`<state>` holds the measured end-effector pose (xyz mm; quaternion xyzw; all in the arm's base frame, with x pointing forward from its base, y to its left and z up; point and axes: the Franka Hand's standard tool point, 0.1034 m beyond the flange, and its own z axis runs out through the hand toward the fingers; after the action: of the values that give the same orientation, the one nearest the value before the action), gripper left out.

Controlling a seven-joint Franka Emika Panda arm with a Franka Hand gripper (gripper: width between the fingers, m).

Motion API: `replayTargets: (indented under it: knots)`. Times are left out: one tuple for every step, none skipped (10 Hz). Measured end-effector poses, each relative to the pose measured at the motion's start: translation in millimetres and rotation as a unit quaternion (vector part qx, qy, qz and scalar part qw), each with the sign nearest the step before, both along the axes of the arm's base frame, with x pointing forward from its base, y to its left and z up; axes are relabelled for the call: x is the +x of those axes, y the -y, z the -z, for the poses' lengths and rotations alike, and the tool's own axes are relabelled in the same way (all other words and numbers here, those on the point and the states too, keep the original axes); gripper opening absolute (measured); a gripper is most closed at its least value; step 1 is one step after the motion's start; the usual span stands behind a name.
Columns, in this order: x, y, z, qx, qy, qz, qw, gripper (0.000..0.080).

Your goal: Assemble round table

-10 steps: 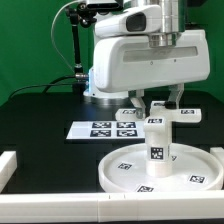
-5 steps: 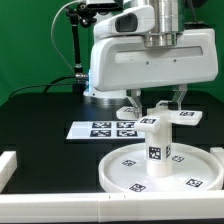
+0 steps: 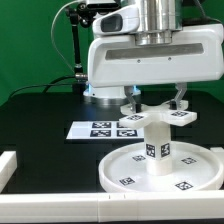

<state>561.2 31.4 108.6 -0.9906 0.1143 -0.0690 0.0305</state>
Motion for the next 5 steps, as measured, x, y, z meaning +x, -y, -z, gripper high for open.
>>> replayTargets:
  knots:
    - [-0.4,-0.1,0.1,0.006,0.002,0.043,0.999,0.0439]
    - [-0.4,-1.1,0.1,0.011,0.002,0.06,0.998,0.0439]
    - [-0.5,-1.5,0.3,0.014,0.001,0.062,0.998,0.0442]
    - [-0.7,-1.9,0.8,0.015,0.001,0.06,0.998,0.0442]
    - [-0.9,-2.4,0.6,0.015,0.0,0.06,0.998,0.0591]
